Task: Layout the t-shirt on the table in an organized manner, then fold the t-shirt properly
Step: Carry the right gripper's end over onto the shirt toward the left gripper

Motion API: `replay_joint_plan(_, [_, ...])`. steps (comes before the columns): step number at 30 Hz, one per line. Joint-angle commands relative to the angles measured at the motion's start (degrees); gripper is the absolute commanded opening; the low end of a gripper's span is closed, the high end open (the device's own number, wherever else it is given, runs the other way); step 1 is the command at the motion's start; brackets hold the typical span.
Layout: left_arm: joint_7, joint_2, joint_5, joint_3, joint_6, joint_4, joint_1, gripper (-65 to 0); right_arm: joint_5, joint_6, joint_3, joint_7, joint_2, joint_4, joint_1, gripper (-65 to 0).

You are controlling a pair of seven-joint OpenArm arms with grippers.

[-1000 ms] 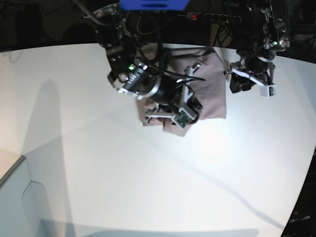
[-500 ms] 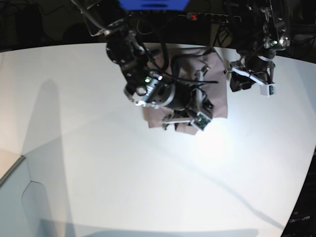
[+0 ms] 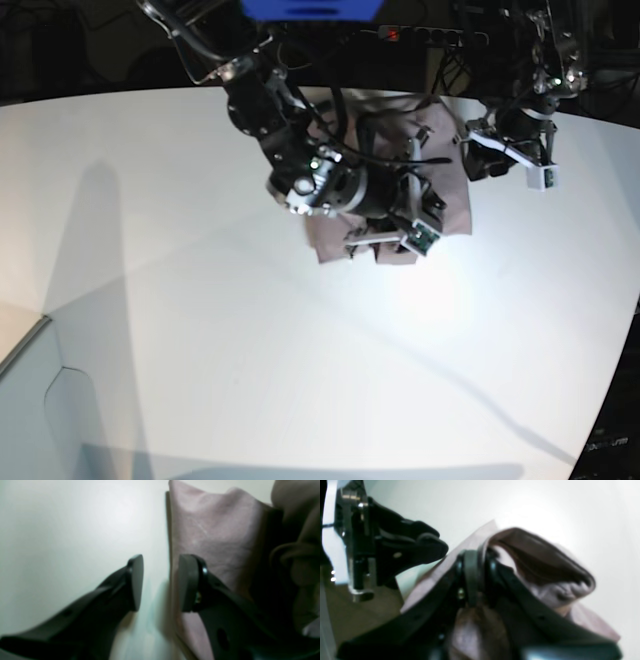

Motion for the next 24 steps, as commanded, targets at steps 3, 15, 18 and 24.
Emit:
replay_joint_plan(3, [-1.06, -0.39, -0.6, -0.22, -0.43, 1.06, -0.11, -41.7, 0.9, 0.96, -0.09, 1.56, -0.75, 1.85, 0.59, -45.5])
replay_joint_plan(15, [-0.97, -0.21, -1.13, -4.35, -0.69, 5.01, 1.3, -41.6, 0.82, 0.96, 8.44, 1.56, -0.75, 14.95, -8.12, -35.1])
replay_joint_plan(18, [-0.97, -0.12, -1.13, -6.55, -0.78, 8.0, 1.74, -41.6, 0.82, 0.96, 13.36, 1.56, -0.75, 17.32, -10.4, -35.1])
replay_joint_plan(24, [-0.97, -0.3, -1.13, -9.71, -0.78, 8.88, 1.56, -41.6, 0.64, 0.96, 22.5, 1.12, -0.75, 20.49, -13.13, -35.6])
